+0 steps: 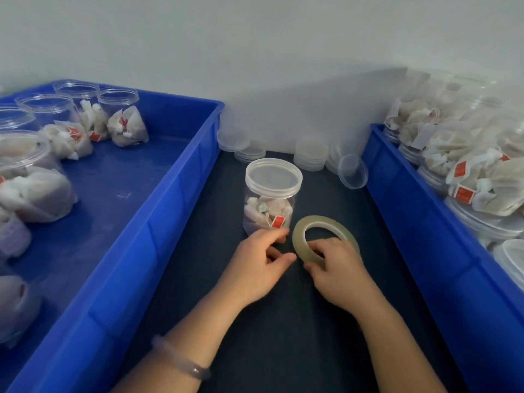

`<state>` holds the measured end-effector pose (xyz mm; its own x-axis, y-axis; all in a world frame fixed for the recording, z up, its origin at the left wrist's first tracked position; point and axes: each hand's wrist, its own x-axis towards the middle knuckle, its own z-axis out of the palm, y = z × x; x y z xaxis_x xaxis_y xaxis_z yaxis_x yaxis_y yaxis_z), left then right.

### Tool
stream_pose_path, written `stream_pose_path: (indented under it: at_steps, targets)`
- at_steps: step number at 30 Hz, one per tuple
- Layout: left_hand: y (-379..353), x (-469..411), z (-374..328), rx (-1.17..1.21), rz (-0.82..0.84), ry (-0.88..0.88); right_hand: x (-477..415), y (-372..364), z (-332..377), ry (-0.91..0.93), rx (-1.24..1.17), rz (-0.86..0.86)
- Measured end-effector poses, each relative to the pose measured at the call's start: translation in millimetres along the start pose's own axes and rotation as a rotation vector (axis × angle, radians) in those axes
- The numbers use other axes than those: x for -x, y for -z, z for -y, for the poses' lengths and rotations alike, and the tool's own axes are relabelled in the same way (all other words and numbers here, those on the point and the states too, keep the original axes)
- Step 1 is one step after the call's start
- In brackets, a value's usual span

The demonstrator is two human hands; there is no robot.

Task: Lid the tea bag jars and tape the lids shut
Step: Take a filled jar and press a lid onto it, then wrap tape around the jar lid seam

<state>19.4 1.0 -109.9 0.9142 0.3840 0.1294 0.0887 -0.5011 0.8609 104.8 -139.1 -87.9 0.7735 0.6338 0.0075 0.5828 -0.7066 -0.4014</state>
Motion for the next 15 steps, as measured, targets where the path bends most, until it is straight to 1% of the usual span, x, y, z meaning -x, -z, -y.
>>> stream_pose_path:
  at_steps: [2,5,6,8,9,11,13,15]
  targets:
    - [-8,0,-4,0.066,0.06,-0.054,7,1,4,0.065,-0.179,0.021]
    - [-8,2,-6,0.101,0.115,-0.107,14,6,9,0.056,-0.445,0.082]
    - [-7,4,-7,0.159,0.136,-0.12,15,7,10,0.063,-0.528,0.093]
    - [-5,7,-11,0.37,0.135,-0.12,17,10,10,0.113,-0.688,0.047]
    - [-5,7,-14,0.445,0.111,-0.129,17,11,10,0.144,-0.772,0.016]
    - [-4,7,-16,0.437,0.031,-0.177,19,12,10,0.191,-0.915,-0.017]
    - [-2,7,-17,0.351,-0.095,-0.263,19,12,12,0.224,-0.993,-0.04]
    - [-1,8,-18,0.204,-0.225,-0.386,20,12,15,0.24,-1.029,-0.057]
